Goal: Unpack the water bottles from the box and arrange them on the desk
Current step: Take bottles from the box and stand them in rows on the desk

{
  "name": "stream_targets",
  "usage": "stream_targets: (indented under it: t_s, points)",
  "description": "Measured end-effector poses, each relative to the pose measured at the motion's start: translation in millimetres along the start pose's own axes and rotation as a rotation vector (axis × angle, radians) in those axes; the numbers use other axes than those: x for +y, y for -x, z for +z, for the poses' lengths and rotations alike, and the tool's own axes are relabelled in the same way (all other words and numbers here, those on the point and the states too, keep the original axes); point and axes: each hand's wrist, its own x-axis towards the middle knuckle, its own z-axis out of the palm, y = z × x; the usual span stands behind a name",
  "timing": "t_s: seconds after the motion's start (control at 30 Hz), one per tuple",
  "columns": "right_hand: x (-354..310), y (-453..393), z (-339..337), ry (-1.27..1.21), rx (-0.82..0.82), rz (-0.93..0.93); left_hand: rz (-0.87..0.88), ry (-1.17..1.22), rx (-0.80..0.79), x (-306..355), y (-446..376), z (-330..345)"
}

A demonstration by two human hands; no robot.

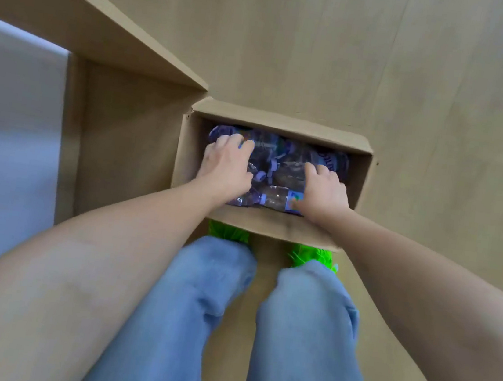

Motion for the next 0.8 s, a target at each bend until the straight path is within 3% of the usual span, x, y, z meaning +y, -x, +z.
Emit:
stream_targets:
  t_s: [0.2, 0.47, 0.67, 0.8]
  points:
    - [7.7, -87.3, 52.1, 0.195, 0.155, -0.165, 0.264, -0.374, 0.016, -11.3, -76.7, 77.9]
    - [4.7, -119.8, 73.4, 0.305, 0.184, -0.159, 0.316, -0.555, 0.186, -7.5, -105.3, 106.1]
    - [9.1, -90.3, 50.4, 0.255, 0.237, -0.228, 0.271, -0.478, 0.150, 0.1, -85.0, 84.4]
    - [14.0, -52.4, 19.9, 0.025, 0.249, -0.196, 0.138, -0.199, 0.050, 9.5, -50.9, 56.9]
